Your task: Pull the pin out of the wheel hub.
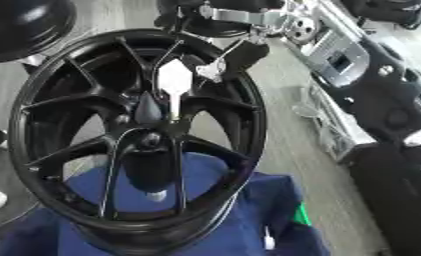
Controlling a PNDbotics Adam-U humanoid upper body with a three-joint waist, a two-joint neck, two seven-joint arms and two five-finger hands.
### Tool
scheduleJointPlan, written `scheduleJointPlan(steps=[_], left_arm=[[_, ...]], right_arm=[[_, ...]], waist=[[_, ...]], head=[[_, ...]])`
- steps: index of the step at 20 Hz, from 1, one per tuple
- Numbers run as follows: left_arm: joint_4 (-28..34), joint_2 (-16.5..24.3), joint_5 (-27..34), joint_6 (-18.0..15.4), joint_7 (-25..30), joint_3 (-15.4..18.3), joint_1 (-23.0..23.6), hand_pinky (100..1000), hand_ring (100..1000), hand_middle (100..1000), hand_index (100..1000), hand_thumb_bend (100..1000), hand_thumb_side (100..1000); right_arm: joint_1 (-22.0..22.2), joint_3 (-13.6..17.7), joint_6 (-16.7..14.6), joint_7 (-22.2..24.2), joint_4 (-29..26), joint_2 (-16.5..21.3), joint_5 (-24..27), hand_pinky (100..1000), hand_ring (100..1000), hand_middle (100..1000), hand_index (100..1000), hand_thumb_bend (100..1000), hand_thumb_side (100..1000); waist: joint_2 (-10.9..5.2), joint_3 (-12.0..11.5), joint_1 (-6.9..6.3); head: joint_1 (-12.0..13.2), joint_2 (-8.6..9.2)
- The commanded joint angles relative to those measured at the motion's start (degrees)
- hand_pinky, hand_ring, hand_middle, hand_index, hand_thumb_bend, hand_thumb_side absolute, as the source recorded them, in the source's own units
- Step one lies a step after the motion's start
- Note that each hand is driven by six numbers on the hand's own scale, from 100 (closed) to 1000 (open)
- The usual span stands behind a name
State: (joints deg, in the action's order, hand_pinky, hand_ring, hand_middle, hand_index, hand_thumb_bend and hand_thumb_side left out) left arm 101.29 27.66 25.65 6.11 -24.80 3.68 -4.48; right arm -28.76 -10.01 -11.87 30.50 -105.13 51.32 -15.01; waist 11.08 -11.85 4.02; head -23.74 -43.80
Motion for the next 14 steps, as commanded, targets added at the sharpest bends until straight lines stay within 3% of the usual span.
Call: scheduleJointPlan(steps=[1, 5, 8, 14], left_arm=[[0.4, 1.5, 0.1, 0.1, 0.0, 0.4, -0.1, 684, 803, 742, 772, 100, 773], [0.3, 1.5, 0.1, 0.2, 0.0, 0.4, 0.0, 684, 803, 742, 772, 100, 775], [0.2, 1.4, 0.1, 0.3, 0.1, 0.2, 0.0, 685, 804, 743, 772, 100, 778], [0.2, 1.3, 0.1, 0.3, 0.3, 0.1, -0.1, 685, 804, 743, 772, 100, 778]], right_arm=[[-0.9, 0.1, -0.1, -0.1, 0.2, 0.6, -1.1, 959, 820, 808, 945, 100, 363], [-0.7, -0.3, -0.6, 0.0, 0.0, 0.7, -1.3, 963, 825, 808, 948, 100, 354], [-0.7, -0.8, -2.0, 1.2, -0.2, 0.5, -1.9, 966, 834, 814, 951, 100, 273], [-0.8, -1.0, -3.8, 2.1, -0.5, 0.4, -2.7, 964, 838, 816, 951, 100, 286]], waist=[[-0.86, 0.0, -0.36], [-0.76, 0.0, -0.34], [-0.62, -0.2, -0.41], [-0.45, -0.4, -0.48]], head=[[0.1, -0.32], [0.0, -0.32], [-0.2, -0.32], [-0.3, -0.32]])
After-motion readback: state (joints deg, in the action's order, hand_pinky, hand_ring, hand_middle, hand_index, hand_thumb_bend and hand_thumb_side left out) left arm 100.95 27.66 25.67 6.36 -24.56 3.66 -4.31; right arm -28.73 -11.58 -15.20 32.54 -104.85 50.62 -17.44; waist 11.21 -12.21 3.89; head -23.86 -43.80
